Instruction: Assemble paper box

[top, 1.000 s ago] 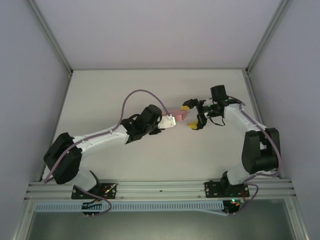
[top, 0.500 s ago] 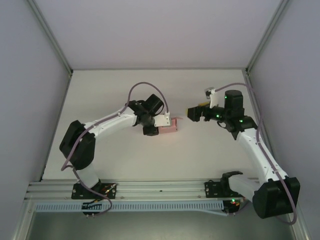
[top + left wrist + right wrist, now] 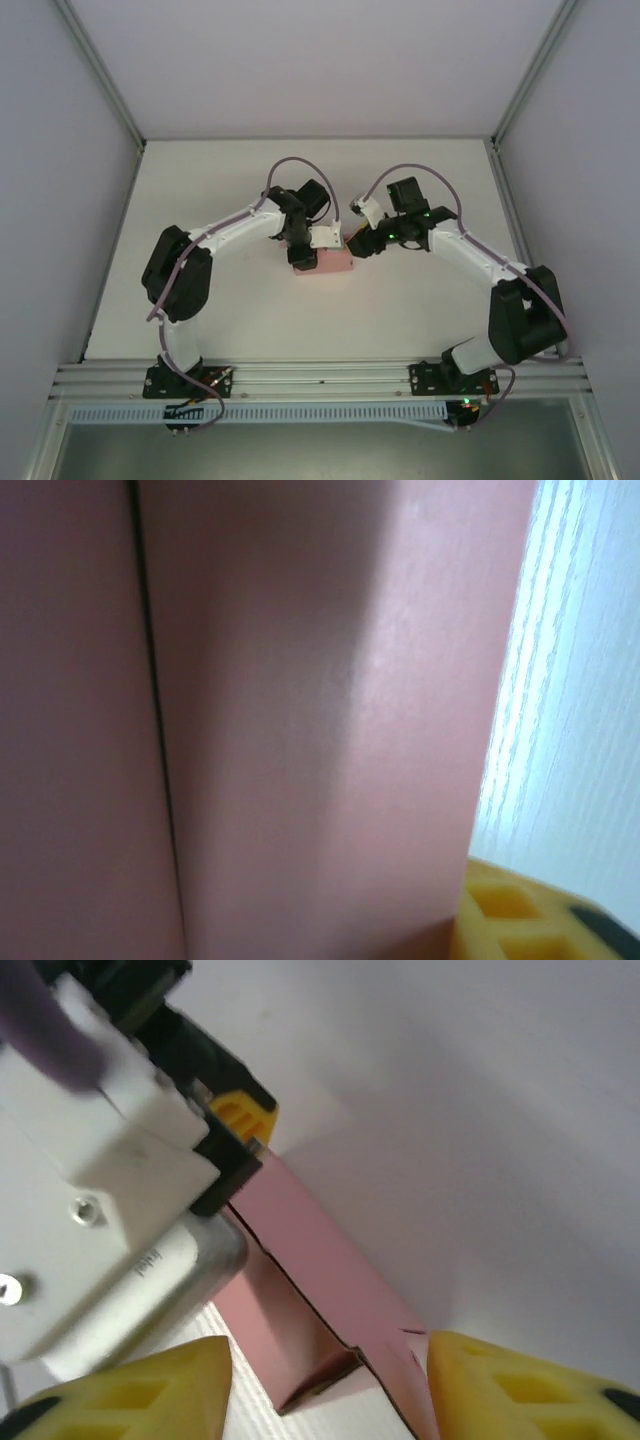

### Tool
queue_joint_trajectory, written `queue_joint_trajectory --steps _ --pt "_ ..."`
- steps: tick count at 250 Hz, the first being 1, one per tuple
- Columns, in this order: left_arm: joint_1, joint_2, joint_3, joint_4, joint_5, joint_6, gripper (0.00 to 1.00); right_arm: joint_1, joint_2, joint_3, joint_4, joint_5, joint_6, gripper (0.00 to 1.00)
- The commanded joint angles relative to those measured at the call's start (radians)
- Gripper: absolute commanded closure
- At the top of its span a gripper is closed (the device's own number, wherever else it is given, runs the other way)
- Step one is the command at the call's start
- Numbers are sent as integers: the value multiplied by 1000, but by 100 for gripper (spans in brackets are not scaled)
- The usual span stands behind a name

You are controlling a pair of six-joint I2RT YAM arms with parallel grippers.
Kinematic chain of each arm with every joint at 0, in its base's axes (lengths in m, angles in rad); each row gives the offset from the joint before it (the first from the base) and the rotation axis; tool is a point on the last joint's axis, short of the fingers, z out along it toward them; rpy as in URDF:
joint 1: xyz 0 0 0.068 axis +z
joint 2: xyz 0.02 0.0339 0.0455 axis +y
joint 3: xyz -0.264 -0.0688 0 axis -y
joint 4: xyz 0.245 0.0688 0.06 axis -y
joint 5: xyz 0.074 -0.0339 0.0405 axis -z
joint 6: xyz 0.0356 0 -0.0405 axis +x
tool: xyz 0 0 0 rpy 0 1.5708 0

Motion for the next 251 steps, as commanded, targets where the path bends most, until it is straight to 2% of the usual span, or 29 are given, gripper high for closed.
queue_joint_trajectory --steps 1,23,39,61,90,124,157,176,193,251 --pt "11 41 23 -36 25 36 64 17 49 54 -73 89 -51 63" --pt "11 49 43 -49 20 32 64 25 50 64 -82 93 -47 65" --pt "11 51 50 -51 11 29 64 29 33 58 -73 102 -44 59" --pt "10 51 49 -52 2 25 64 29 3 44 -51 142 -28 59" --pt "9 51 45 -51 -7 20 64 28 -27 21 -9 150 0 74" --pt "2 50 46 -52 -22 15 64 29 -12 50 -57 134 22 89" --pt "-3 35 45 -35 -10 16 64 29 31 95 -135 111 47 100" --pt "-6 33 44 -15 -18 5 63 30 44 107 -156 98 80 100" --pt "-9 38 52 -4 -30 -12 57 30 33 105 -142 96 159 100" --pt "-15 66 58 39 -99 -59 56 25 32 106 -115 -99 603 100"
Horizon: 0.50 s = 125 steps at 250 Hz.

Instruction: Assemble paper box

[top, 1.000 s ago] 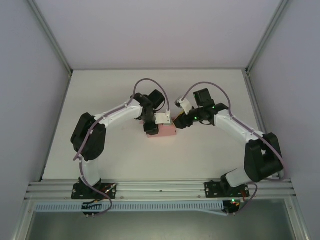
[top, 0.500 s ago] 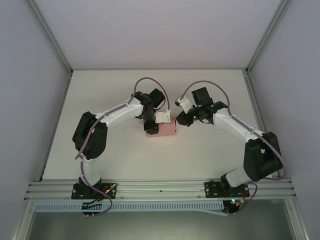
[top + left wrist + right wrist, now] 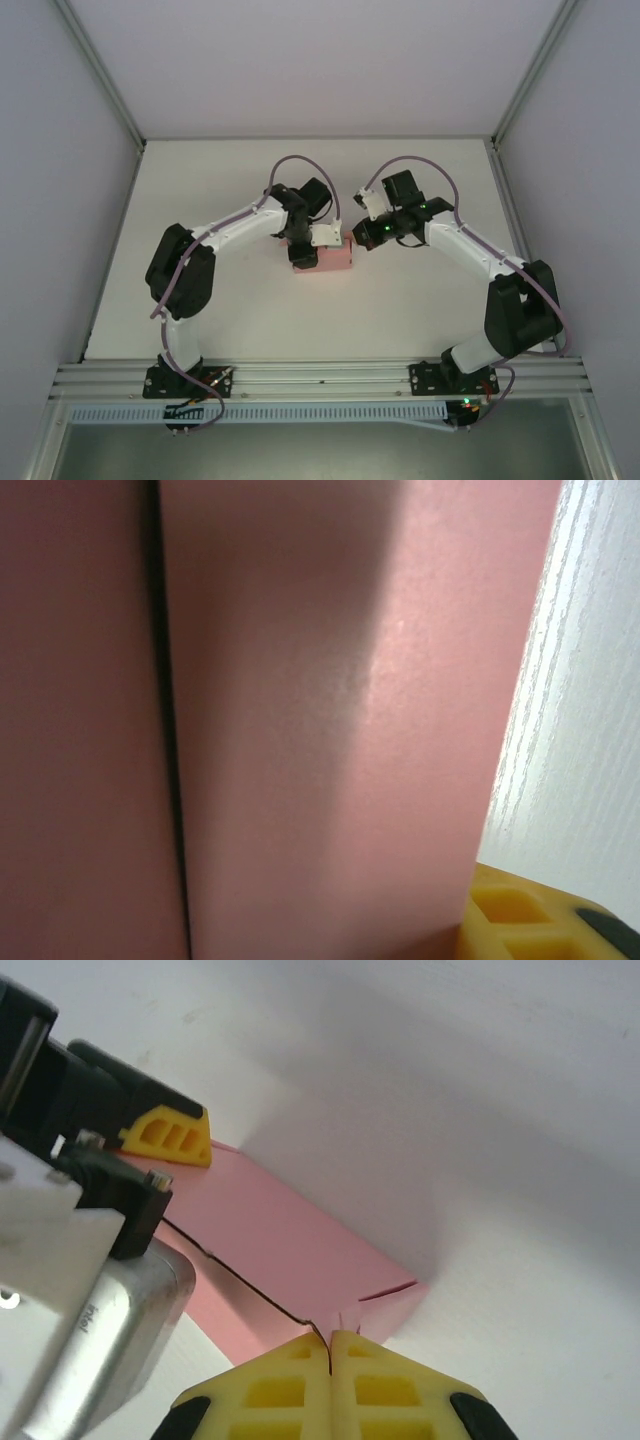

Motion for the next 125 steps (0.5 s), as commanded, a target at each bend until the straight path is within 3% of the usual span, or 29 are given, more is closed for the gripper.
queue_joint_trajectory --steps 1,44,85,125 --pt "-7 43 26 62 -57 -42 56 6 8 23 -18 -180 292 100" --pt "-11 65 50 57 -64 -35 55 -37 52 59 -80 -278 412 100" --pt "-12 77 50 48 -68 -23 55 -116 103 79 -49 -471 523 100" --pt "-11 80 46 47 -55 -18 55 -118 135 114 -74 -489 531 100"
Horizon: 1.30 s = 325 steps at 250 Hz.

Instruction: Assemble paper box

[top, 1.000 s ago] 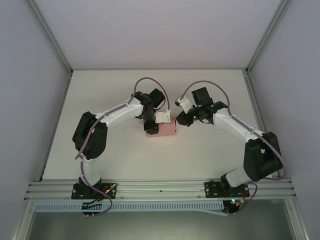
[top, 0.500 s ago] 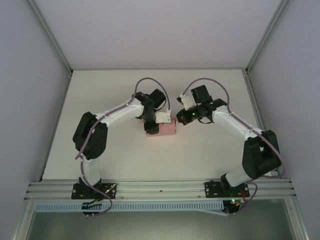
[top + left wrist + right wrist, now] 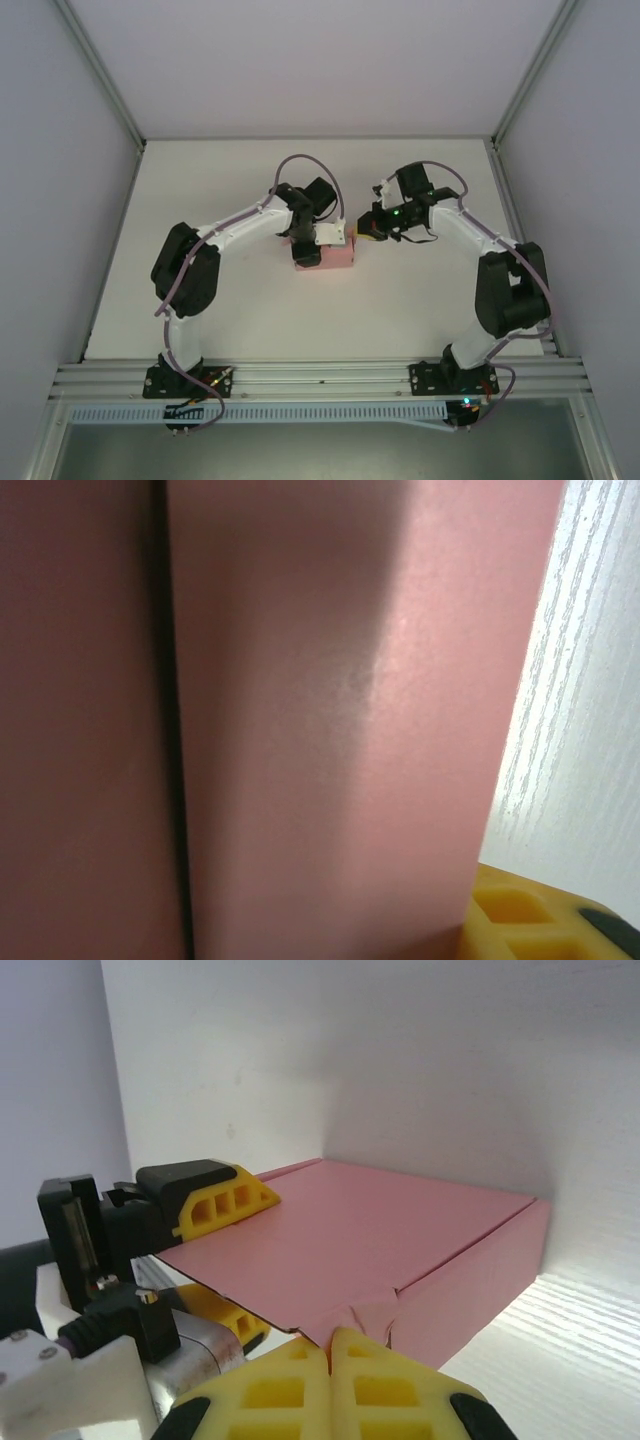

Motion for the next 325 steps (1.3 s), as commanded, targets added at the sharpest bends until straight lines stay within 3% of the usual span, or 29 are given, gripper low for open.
queue_joint_trajectory --steps 1,38,59,83,104,142,178,222,271,284,325 --pt "2 49 6 50 -20 -8 55 12 5 47 -29 -184 78 100" --pt "2 65 17 38 -27 0 55 5 22 98 -98 -206 69 100" --pt "1 67 11 45 -25 10 55 3 23 125 -170 -158 14 100" --pt "2 70 23 47 -24 5 55 4 -1 76 -122 -105 -18 100" --pt "3 67 27 50 -11 6 55 12 -27 29 -111 -3 -99 100" --pt "4 63 26 56 -1 14 55 42 -65 -52 -86 336 -209 100" --pt "7 62 32 60 0 13 55 85 -91 -131 27 393 -216 100" --pt "10 56 26 61 4 15 55 131 -136 -151 18 594 -286 100" --pt "18 40 36 99 21 -27 48 211 -139 -201 77 668 -277 100" --pt "20 28 40 110 27 -40 41 227 -134 -203 86 693 -247 100" --pt "21 -23 25 135 29 -71 34 271 -153 -204 109 749 -193 100"
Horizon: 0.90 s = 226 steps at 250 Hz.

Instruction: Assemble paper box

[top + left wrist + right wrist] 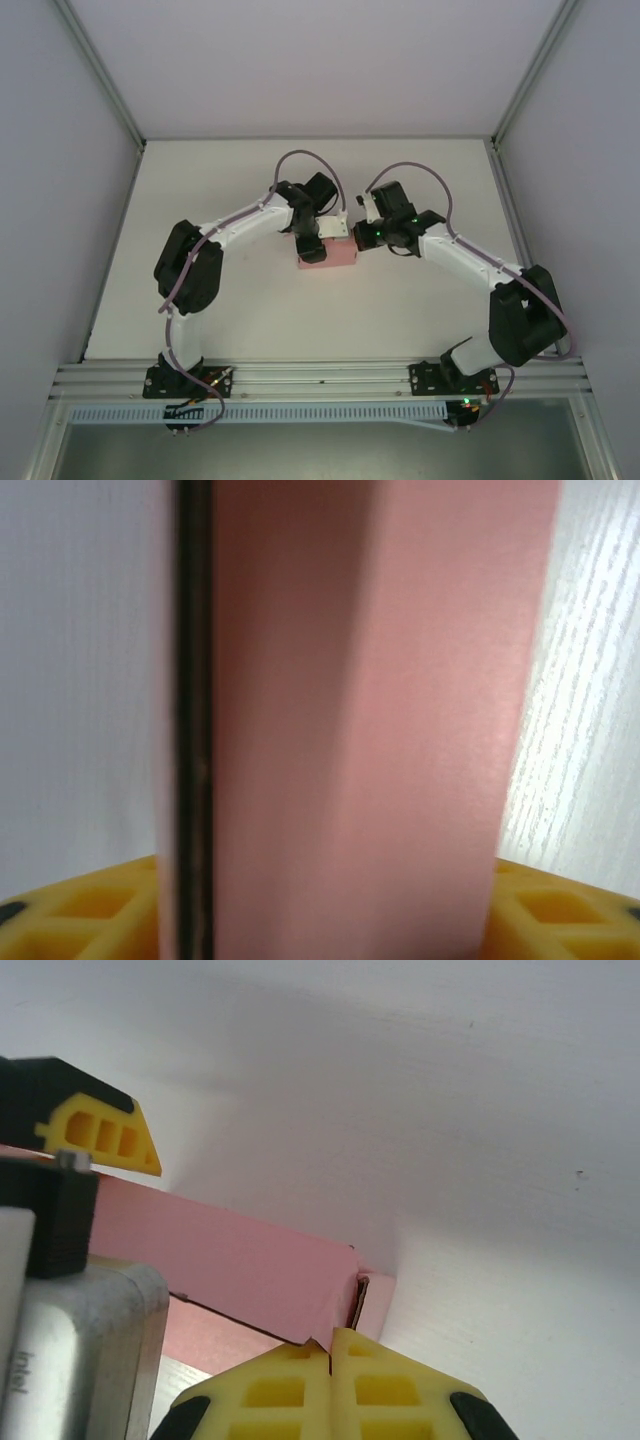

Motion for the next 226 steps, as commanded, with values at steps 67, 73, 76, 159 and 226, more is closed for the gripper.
queue_joint_trajectory --steps 67,73,76,159,226 --pt "13 -233 -149 133 -50 -171 18 63 -21 -48 -89 150 60 100" --pt "14 -256 -171 142 -66 -187 18 64 -23 -48 -89 149 61 100" --pt "15 -267 -184 147 -74 -197 18 65 -25 -48 -88 149 62 100" --pt "111 -390 -302 164 -74 -352 46 72 -25 -46 -84 129 63 100" --pt "112 -374 -310 172 -19 -346 58 74 -4 -18 -100 138 74 100"
